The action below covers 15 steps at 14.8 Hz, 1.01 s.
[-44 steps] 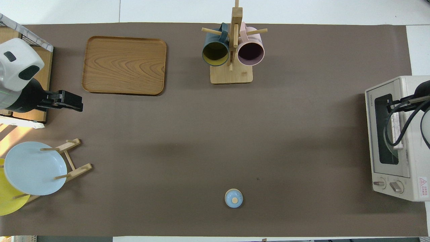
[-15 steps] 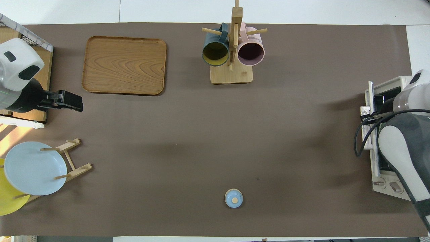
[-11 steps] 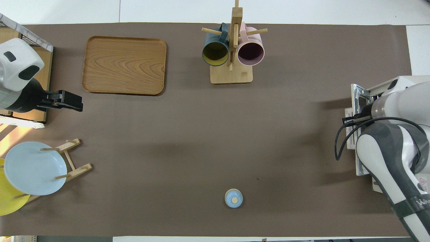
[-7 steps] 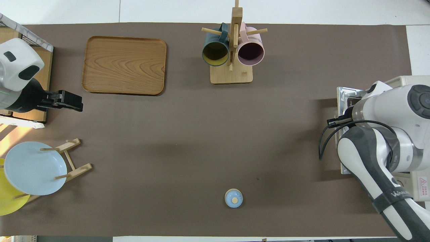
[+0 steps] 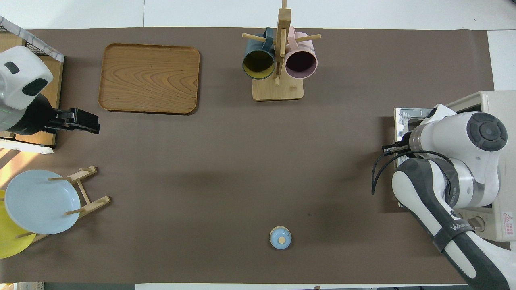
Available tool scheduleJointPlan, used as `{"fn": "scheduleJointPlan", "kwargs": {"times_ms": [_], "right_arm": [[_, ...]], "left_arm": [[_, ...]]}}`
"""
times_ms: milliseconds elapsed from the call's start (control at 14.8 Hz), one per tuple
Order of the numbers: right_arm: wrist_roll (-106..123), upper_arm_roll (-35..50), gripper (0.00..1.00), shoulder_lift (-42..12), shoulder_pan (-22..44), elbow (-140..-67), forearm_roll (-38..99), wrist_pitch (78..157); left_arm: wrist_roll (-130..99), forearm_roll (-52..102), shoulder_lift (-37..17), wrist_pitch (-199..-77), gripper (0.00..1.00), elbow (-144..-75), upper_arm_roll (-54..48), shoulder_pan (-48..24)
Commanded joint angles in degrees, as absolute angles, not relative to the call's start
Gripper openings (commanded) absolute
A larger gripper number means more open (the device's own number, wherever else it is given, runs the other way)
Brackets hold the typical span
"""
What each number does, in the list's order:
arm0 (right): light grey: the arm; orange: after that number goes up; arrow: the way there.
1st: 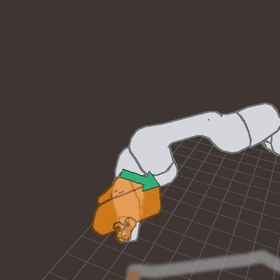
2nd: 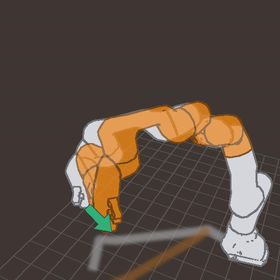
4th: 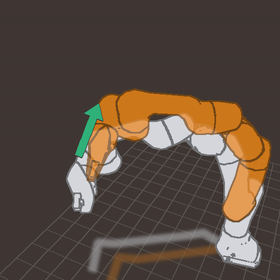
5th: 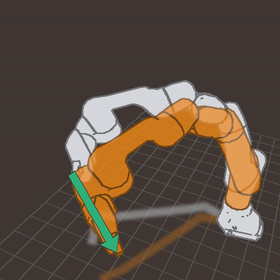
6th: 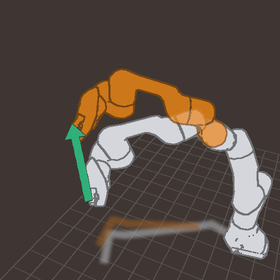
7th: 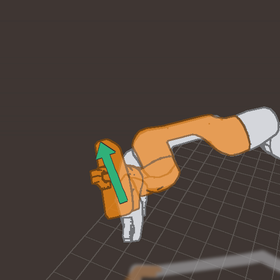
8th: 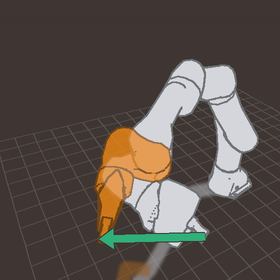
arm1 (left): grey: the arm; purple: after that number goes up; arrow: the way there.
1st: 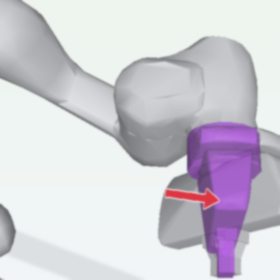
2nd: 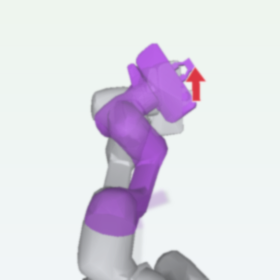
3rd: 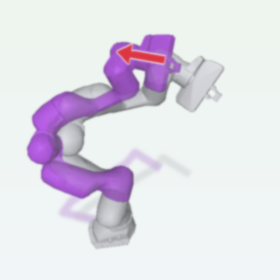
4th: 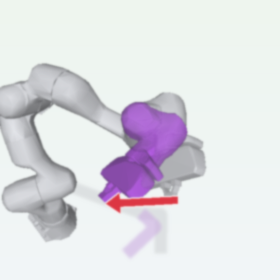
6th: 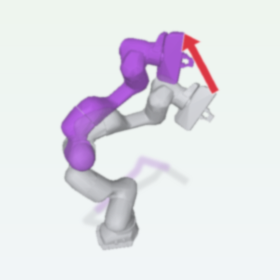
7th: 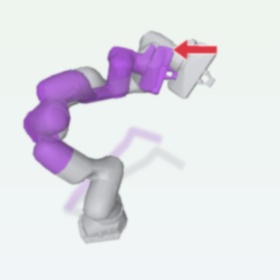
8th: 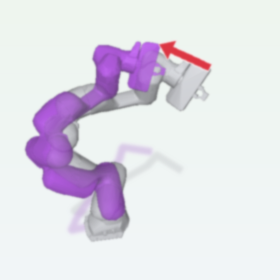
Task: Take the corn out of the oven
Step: 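Reach the right gripper into the open toaster oven toward the plate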
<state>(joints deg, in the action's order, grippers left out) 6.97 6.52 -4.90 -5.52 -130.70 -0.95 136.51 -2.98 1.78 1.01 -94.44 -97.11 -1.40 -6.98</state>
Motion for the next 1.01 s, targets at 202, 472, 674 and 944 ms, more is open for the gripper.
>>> {"fn": "scheduleJointPlan", "kwargs": {"times_ms": [202,472,674,944], "right_arm": [[3.62,5.89,0.00,-5.98,-5.37,-132.10,-1.32,138.78],[-4.12,5.89,0.00,-5.98,0.51,-131.14,-0.18,138.17],[-5.01,5.80,0.00,-4.75,1.93,-126.24,0.09,130.21],[-5.10,5.45,0.26,1.04,-1.21,-121.38,0.00,115.77]], "left_arm": [[-3.60,0.70,2.02,-94.66,1.00,-98.00,-1.76,-6.50],[-3.60,0.70,2.02,-94.66,1.00,-98.00,-1.76,-6.50],[-3.60,0.70,2.02,-94.48,1.00,-98.00,-1.84,-6.50],[-3.60,0.70,2.02,-94.66,1.00,-98.00,-1.84,-6.59]]}}
